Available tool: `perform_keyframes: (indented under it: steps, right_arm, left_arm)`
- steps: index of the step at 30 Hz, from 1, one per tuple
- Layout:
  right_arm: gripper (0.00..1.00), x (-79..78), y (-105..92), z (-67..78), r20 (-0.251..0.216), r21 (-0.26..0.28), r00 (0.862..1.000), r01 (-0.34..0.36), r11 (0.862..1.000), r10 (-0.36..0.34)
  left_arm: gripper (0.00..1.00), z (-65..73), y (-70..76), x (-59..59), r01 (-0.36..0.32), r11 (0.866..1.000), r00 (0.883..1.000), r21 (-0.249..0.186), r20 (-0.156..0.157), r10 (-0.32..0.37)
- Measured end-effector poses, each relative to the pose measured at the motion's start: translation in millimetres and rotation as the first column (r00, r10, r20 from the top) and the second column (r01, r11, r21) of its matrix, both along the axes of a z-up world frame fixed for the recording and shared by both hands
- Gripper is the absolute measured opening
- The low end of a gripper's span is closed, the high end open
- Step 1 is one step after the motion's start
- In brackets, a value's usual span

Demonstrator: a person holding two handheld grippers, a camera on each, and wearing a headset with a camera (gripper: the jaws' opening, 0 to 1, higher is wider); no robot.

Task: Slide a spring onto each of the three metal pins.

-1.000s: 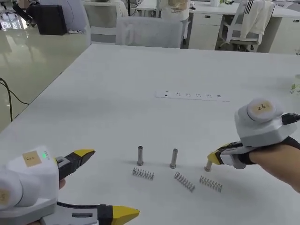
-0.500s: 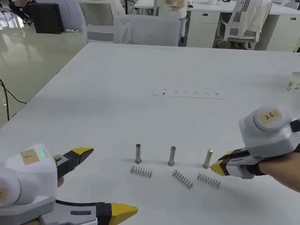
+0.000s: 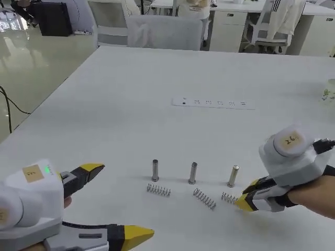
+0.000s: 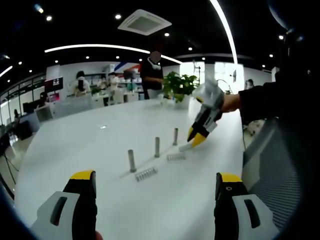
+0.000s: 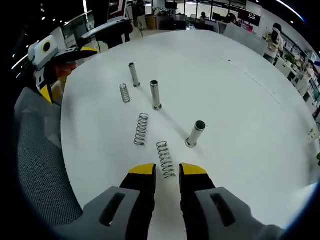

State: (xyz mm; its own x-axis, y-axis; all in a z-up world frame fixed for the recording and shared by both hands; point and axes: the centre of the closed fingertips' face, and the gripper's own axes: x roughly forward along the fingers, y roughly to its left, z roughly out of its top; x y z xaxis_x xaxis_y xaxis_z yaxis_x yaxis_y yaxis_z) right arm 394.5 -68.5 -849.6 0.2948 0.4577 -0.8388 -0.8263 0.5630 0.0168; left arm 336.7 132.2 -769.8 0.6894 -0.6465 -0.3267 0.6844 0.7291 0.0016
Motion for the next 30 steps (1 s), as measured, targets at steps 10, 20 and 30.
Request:
perform_keyframes:
  steps: [10, 20, 30]
  right_arm:
    - [0.15, -4.7, -2.6, -12.3, -0.022, -0.049, 0.997, -0.069, 0.996, 0.068]
    - [0.08, -2.0, -5.9, -14.3, -0.020, -0.084, 0.993, -0.117, 0.990, 0.115]
    - [0.07, -10.9, -5.4, -5.4, -0.027, -0.088, 0.992, -0.127, 0.988, 0.125]
  left_arm:
    - [0.96, -1.3, 0.4, 1.0, 0.003, 1.000, 1.000, 0.001, -0.003, -0.003]
    - [0.96, -0.8, -0.6, 0.6, 0.009, 1.000, 1.000, 0.004, -0.004, -0.009]
    - [0.95, 0.3, -4.1, -1.1, 0.021, 1.000, 1.000, 0.004, -0.004, -0.021]
